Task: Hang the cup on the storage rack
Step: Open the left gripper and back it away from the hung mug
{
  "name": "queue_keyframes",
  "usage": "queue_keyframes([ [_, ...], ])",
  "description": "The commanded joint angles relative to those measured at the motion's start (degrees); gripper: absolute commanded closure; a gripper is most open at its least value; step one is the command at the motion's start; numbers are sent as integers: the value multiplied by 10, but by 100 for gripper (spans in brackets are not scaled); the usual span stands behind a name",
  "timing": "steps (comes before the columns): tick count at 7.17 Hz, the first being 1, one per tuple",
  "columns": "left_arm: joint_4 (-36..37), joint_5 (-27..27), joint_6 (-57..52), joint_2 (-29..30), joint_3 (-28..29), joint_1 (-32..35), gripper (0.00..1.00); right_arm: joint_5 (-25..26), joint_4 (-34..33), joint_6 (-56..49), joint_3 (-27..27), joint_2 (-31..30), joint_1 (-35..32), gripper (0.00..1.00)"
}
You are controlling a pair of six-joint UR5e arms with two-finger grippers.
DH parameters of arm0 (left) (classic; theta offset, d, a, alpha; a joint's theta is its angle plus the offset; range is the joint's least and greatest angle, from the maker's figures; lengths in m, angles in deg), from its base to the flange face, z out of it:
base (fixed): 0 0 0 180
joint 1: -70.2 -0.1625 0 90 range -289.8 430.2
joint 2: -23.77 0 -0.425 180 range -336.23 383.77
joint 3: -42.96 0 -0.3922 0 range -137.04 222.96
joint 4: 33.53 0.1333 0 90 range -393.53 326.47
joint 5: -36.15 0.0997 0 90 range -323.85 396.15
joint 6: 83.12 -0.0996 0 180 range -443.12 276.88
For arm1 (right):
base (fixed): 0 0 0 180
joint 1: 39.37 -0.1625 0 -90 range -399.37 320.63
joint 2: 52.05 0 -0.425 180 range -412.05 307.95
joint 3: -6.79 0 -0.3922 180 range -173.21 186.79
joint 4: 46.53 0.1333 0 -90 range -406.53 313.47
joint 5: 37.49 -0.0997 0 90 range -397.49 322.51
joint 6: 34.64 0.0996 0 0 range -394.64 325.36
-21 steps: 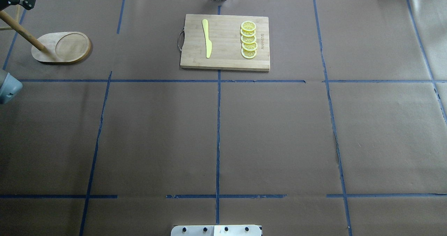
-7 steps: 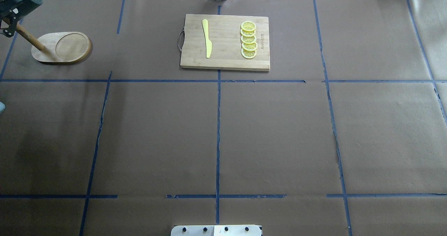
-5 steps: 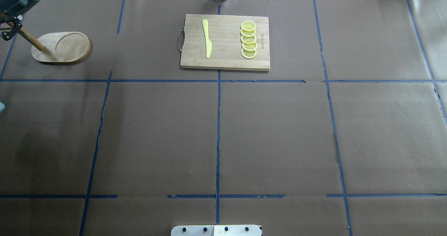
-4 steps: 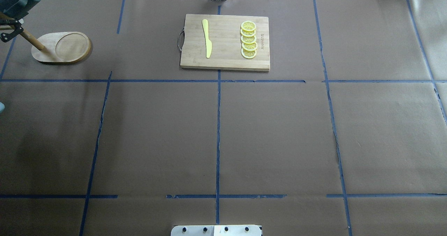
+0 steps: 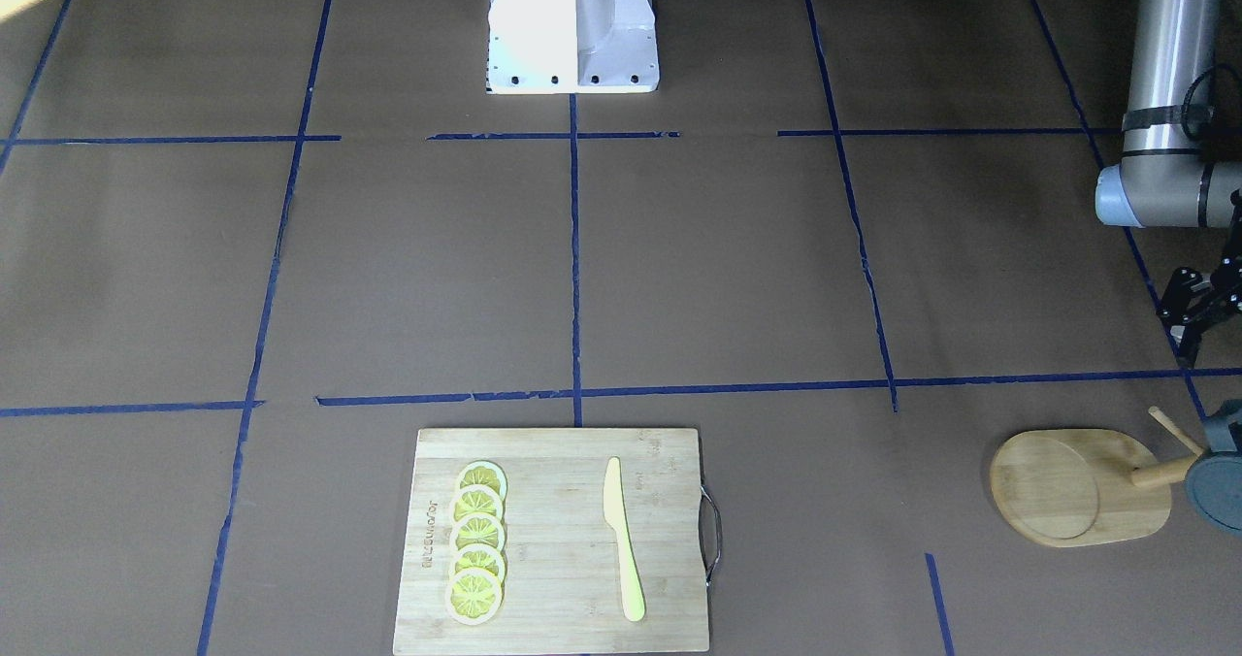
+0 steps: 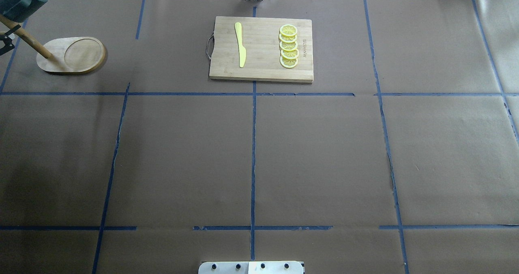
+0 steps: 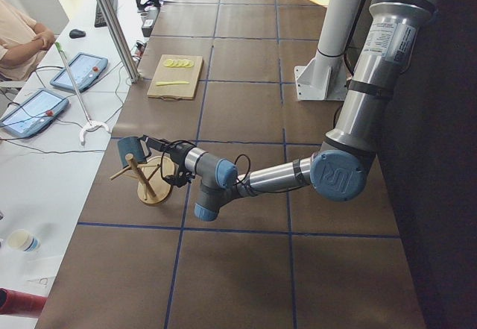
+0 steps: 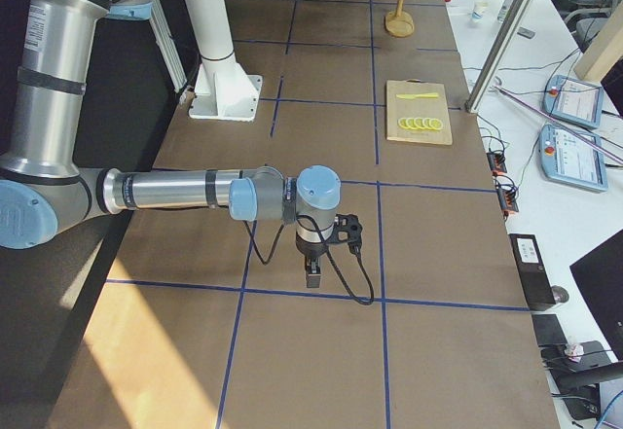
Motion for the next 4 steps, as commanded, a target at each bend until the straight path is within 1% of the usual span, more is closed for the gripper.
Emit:
queue_keyframes([
  [1,-28,-6,-100,-42,-62,0,0,0,0,0,1,1,0,0],
  [2,-24,-71,-160,-57,-103,0,0,-1,0,0,2,1,0,0],
  [3,-13,-140,-274,-64,-124,2,0,-1,0,0,3,1,1,0],
  [4,1,-195,-416,-70,-129,3,0,-1,0,-1,3,0,0,0],
])
